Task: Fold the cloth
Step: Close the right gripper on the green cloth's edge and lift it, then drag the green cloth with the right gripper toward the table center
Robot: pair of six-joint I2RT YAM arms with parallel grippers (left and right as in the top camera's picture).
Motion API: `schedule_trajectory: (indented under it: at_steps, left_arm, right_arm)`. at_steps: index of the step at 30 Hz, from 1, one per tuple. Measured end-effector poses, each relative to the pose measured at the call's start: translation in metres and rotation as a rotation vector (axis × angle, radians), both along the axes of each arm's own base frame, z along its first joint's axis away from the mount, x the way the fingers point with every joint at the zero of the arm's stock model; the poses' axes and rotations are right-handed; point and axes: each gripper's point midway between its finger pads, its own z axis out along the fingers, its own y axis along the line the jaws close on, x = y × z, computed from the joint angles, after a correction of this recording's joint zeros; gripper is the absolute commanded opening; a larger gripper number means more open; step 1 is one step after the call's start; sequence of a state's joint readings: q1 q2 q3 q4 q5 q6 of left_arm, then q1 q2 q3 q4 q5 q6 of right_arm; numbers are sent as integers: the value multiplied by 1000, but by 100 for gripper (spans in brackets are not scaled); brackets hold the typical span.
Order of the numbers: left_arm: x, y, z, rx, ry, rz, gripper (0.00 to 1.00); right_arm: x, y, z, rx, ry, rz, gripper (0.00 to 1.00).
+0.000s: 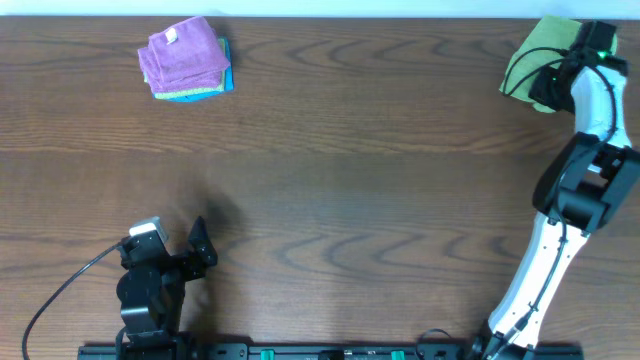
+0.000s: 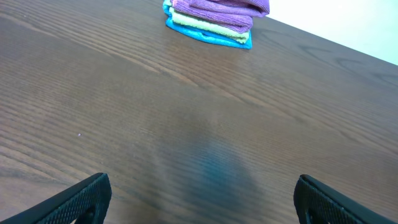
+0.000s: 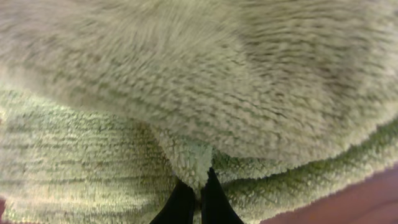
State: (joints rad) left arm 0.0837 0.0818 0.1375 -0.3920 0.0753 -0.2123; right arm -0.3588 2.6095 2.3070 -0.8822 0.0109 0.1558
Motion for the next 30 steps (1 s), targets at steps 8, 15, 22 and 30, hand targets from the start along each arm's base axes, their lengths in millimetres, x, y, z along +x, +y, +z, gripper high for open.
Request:
schedule_trajectory:
  at_steps: [8,15,22,30]
  left_arm:
    - [0,0,0,0,0,0,95]
    - [0,0,0,0,0,0,95]
    - [0,0,0,0,0,0,95]
    - [0,0,0,0,0,0,95]
  right_arm:
    - [13,69,34,-6,7,125,2]
    - [-7,137,144,-55,-44,250,2]
    - [-46,203,216,-98,-65,370,2]
    - [-109,271,262,-175,-24,495,2]
